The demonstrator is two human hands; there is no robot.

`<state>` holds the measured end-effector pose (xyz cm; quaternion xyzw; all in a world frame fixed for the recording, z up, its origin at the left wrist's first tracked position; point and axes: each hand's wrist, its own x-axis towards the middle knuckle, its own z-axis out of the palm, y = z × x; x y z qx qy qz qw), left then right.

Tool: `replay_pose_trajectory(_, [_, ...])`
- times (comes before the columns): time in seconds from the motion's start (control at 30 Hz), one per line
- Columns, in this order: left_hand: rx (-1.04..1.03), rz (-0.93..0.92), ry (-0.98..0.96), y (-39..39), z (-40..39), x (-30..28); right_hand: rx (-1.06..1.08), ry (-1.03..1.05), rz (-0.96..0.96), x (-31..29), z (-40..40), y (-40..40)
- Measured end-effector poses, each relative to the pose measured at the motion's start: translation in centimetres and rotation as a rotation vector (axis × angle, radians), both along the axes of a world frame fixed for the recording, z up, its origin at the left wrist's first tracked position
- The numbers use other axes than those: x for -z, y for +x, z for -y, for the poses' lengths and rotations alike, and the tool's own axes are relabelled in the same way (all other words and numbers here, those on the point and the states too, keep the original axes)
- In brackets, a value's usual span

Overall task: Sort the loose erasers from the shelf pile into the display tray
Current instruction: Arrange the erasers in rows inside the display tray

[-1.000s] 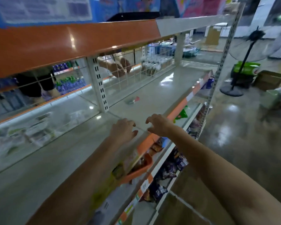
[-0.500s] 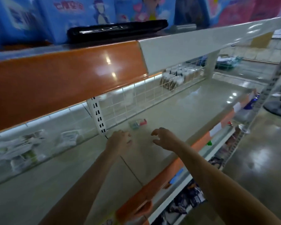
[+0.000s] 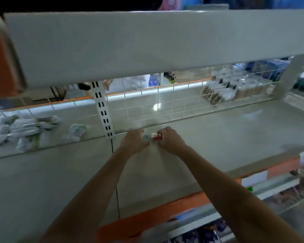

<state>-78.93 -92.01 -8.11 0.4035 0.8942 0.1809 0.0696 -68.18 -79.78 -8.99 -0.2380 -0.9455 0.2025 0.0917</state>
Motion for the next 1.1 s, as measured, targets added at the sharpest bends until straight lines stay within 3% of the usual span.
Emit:
replay_pose_trajectory(0.53, [-0.189, 0.030, 0.093, 1.7, -1.0, 2.0, -0.070, -0.085, -0.167, 1.6, -2.0, 1.3])
replay_pose_trajectory(0.77, [-0.141, 0.087, 0.258, 4.9, 3.9, 1.2, -0.217, -0.180, -0.230, 0.7, -0.8, 4.2])
replay_pose_trajectory(1.1, [-0.233, 0.160, 0.470, 9.8, 13.6, 0.6, -0.447, -0.405, -0.267, 1.0, 5.2, 6.9])
